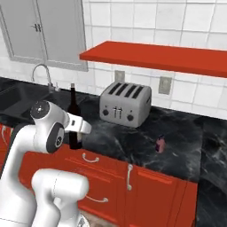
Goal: There is a wine glass and glass cup on the dining counter. Place the wine bottle next to the wine glass and the juice bottle next to the glass cup.
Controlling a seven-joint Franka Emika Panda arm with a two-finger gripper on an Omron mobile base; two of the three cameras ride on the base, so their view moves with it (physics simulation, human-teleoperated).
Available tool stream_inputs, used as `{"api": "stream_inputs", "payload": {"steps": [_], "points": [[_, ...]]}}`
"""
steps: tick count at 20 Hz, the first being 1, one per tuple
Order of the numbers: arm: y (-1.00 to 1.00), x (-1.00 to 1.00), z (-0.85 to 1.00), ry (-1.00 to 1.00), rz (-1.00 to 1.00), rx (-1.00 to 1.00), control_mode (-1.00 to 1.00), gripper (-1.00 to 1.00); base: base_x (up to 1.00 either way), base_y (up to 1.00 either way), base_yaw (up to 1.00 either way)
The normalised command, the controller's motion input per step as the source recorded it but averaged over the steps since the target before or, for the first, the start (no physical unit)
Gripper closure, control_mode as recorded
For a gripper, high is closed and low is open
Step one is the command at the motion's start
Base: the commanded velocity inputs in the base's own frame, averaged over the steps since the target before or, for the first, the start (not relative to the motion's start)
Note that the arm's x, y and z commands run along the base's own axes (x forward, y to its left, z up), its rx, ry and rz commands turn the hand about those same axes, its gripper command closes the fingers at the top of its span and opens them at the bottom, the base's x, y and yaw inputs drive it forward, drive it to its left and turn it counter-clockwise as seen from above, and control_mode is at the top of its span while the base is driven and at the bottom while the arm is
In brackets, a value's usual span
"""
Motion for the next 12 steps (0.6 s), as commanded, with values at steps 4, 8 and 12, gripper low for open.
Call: {"api": "stream_inputs", "payload": {"steps": [4, 8, 12], "points": [[0.0, 0.0, 0.0, 0.0, 0.0, 0.0, 1.0, 1.0, -0.2, 0.07, 0.85], [0.0, 0.0, 0.0, 0.0, 0.0, 0.0, 1.0, 1.0, -0.04, 0.08, 1.0], [0.0, 0.0, 0.0, 0.0, 0.0, 0.0, 1.0, 1.0, -0.01, 0.03, 1.0]]}}
